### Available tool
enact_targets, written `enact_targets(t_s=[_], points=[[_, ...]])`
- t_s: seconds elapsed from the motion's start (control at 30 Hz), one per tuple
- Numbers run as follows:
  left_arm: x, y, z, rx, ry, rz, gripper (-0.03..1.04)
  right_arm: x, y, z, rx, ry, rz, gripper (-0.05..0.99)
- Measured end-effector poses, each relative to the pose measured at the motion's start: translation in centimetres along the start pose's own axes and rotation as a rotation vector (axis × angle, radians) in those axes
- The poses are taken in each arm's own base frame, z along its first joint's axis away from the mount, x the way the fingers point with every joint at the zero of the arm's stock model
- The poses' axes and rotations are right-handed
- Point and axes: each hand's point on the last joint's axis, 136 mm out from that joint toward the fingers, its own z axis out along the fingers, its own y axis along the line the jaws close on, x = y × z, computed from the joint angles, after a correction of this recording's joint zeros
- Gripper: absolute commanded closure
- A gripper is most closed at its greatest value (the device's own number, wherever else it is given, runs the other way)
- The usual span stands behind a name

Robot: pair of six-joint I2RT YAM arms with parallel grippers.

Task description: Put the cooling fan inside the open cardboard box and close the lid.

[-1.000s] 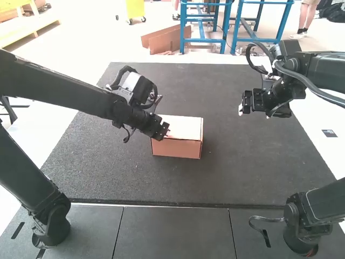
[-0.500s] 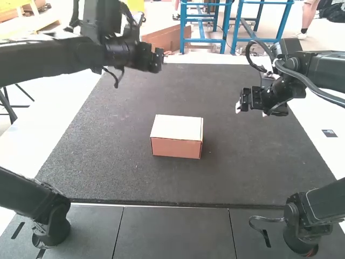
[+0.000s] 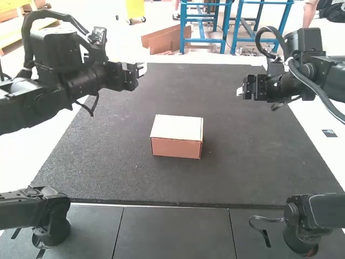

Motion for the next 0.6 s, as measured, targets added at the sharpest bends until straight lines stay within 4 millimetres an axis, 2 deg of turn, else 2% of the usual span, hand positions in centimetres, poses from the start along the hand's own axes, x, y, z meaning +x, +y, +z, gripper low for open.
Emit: enact_targets(t_s=[0.1,0.3,0.6], points=[[-0.4,0.2,-1.6,-0.006,-0.057,-0.002,0.04,-0.4,0.2,-1.7,-0.004,-0.099,-0.017,0.03],[0.2,1.2,-4.6,-0.038,-0.169,0.014,0.04,0.6,0.0,-4.1,0.018,-0.277,-0.035,0.03],[3.0,3.0,-7.8,-0.106,-0.289,0.033,0.04,0.3,-0.4,-11.5,0.084,-0.688,-0.081,0.03]])
